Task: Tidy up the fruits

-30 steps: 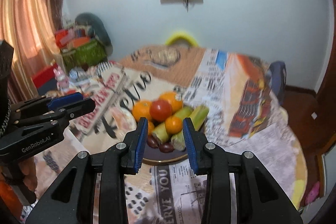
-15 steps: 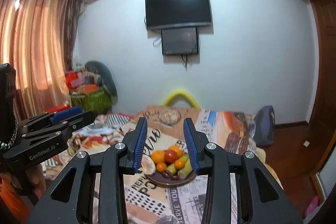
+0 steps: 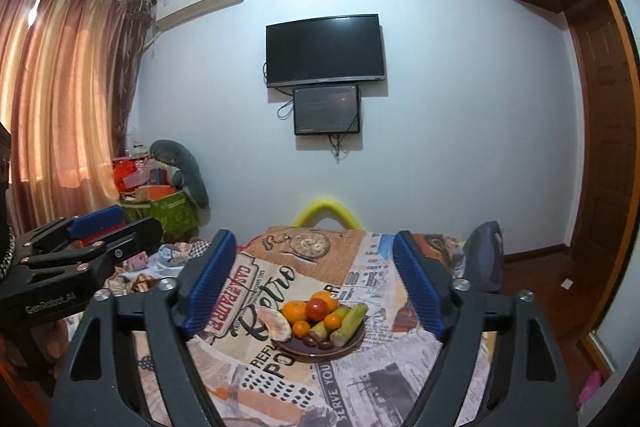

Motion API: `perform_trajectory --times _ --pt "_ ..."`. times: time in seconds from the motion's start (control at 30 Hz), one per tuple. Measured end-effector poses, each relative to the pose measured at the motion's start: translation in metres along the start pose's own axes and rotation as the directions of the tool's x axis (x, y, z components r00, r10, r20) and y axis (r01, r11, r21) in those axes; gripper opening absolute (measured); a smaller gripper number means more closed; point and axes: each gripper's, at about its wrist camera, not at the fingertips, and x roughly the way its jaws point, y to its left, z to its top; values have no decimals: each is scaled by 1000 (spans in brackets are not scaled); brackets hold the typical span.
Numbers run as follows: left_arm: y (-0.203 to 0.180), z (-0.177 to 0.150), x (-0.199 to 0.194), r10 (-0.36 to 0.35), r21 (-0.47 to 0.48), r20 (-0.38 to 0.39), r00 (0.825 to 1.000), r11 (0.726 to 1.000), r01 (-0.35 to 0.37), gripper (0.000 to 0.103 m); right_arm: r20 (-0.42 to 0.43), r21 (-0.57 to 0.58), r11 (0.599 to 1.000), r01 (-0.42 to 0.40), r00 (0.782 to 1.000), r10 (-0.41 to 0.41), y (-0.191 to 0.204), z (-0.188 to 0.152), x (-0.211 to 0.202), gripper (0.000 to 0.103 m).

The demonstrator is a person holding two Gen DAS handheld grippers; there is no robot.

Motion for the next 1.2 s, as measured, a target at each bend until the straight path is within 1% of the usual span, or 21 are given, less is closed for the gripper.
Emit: perform_trajectory --times 0.03,0.1,0.17,0.23,0.5,1.2 --pt "0 -1 -1 2 -1 3 1000 1000 -2 86 2 -1 1000 4 1000 -4 1 0 -1 86" --pt "0 -2 -4 9 -4 8 1000 1000 -8 89 2 -2 1000 12 1000 -12 1 0 -2 88" --pt "0 -3 -4 8 -3 9 1000 1000 -8 91 2 1 1000 18 1000 -18 1 0 -4 97" --pt "-1 -4 -5 10 -3 11 1000 1000 -10 94 13 5 1000 31 999 -31 1 -1 -8 101" --pt "-5 -7 -10 21 9 22 1000 1000 -21 99 8 1 999 43 999 -43 1 -7 -13 103" --pt "-6 -8 -12 22 5 26 999 1000 -22 101 6 7 999 45 999 -45 -2 -6 -18 103"
